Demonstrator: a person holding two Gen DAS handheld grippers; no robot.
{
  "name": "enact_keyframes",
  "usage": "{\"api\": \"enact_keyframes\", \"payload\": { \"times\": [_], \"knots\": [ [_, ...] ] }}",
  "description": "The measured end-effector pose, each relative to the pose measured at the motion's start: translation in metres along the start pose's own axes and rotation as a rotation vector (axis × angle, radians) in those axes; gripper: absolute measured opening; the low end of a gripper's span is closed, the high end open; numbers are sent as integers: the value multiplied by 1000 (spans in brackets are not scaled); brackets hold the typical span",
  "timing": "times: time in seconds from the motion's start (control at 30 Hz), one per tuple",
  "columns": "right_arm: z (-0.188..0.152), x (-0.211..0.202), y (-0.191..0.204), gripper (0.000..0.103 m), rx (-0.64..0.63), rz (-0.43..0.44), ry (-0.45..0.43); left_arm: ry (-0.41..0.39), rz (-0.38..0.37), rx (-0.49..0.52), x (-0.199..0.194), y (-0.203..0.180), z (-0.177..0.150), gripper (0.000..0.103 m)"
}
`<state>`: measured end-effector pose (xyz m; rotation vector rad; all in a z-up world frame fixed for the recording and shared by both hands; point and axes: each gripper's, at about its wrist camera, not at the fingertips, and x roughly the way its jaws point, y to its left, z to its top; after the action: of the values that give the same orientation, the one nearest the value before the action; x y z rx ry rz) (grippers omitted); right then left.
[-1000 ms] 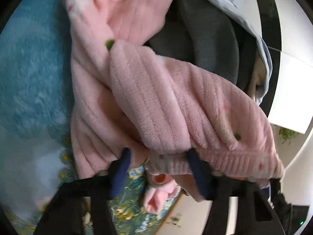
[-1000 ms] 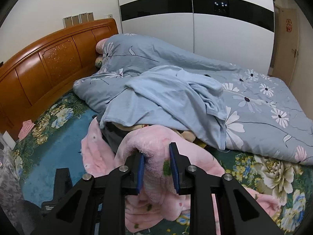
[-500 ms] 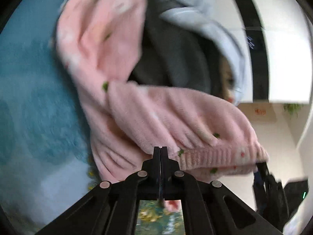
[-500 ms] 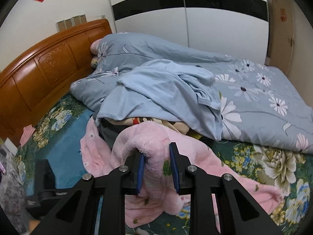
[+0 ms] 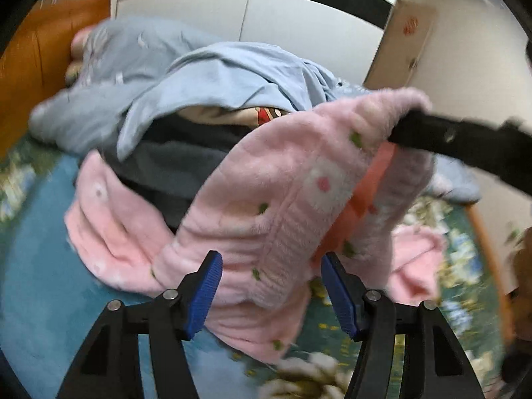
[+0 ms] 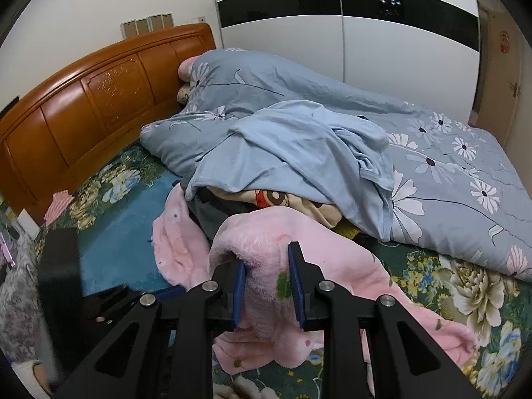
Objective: Fold clothes
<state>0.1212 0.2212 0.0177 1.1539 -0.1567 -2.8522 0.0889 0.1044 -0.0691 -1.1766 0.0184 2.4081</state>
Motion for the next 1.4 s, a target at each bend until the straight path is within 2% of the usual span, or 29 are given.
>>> {"api": "enact_keyframes", "payload": {
  "times": [0.07, 0.13, 0.2, 0.27, 0.37, 0.47, 0.63, 0.7, 0.93, 1.0, 1.07, 1.13, 1.27, 1.33, 1.37, 1.4],
  "knots": [
    [-1, -1, 1, 25, -7, 5, 4, -17, 30, 11, 6, -2, 6, 64],
    [-2, -2, 0, 26, -6, 12, 9, -39, 36, 9, 8, -7, 14, 54],
    [-3, -1, 1, 26, -6, 17, 14, -51, 35, 19, 7, -10, 21, 31],
    [-4, 0, 1, 26, -3, 23, 22, -61, 39, 43, 4, -12, 25, 15],
    [-6, 2, 4, 27, -10, 30, 42, -92, 47, 28, -6, -11, 22, 10],
    [-9, 3, 10, 31, -26, 45, 57, -118, 76, -37, -13, 15, 23, 8],
    [-20, -1, 17, 33, -61, 166, 112, -138, 113, -207, -25, 77, 21, 8],
    [-30, -4, 17, 33, -66, 186, 132, -134, 128, -276, -28, 102, 16, 8],
    [-67, 6, -36, 33, 106, 73, 234, -156, 235, -420, -51, 186, -10, 7],
    [-78, 9, -54, 33, 163, 40, 259, -163, 274, -495, -60, 216, -16, 7],
    [-93, 18, -68, 33, 228, 29, 296, -134, 291, -582, -60, 245, -22, 7],
    [-108, 28, -82, 33, 294, 19, 332, -69, 287, -622, -51, 266, -27, 8],
    [-137, 47, -110, 33, 424, -3, 404, 62, 295, -618, -26, 275, -44, 11],
    [-149, 51, -119, 33, 492, 6, 424, 83, 287, -646, -19, 274, -54, 12],
    [-154, 51, -121, 33, 523, 16, 428, 91, 268, -686, -19, 276, -63, 16],
    [-156, 52, -119, 33, 532, 26, 430, 97, 250, -724, -20, 277, -70, 25]
  ]
}}
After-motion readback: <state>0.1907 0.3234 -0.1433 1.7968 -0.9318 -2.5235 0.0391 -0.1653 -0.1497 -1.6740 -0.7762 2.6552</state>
